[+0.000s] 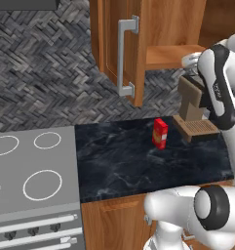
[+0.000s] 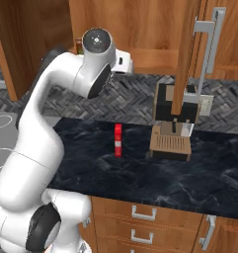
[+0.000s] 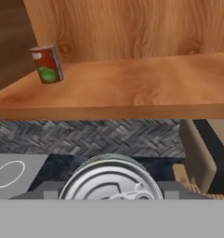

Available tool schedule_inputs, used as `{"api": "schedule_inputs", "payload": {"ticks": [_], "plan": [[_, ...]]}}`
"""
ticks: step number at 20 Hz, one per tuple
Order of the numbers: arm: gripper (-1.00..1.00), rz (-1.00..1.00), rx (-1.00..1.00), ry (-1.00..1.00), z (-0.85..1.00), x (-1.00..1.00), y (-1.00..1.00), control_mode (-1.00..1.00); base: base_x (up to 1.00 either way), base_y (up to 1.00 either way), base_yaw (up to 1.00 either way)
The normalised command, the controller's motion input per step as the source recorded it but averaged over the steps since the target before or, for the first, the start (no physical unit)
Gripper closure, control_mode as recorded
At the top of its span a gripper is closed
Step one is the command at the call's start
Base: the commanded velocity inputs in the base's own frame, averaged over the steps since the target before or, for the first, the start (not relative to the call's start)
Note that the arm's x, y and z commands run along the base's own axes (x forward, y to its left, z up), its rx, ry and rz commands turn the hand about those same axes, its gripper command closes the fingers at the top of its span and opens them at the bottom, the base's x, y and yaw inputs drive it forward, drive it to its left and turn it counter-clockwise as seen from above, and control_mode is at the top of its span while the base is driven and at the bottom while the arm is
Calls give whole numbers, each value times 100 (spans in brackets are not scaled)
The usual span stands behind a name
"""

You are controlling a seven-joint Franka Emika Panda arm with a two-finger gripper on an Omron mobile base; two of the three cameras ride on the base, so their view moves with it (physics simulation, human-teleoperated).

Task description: Restock the canned food cabinet by taking the new fresh canned food from the counter and placing it in the cabinet. Then, take the old canned food from the cabinet and place it on the counter.

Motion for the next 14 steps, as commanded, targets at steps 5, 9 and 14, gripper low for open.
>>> {"api": "schedule_inputs", "payload": {"ticks": [5, 9, 14], "plan": [[100, -7, -1, 9, 33, 81, 0, -100, 0, 0, 0], [100, -2, -10, 0, -18, 81, 0, -100, 0, 0, 0], [100, 0, -12, 0, -38, 76, 0, -100, 0, 0, 0]]}}
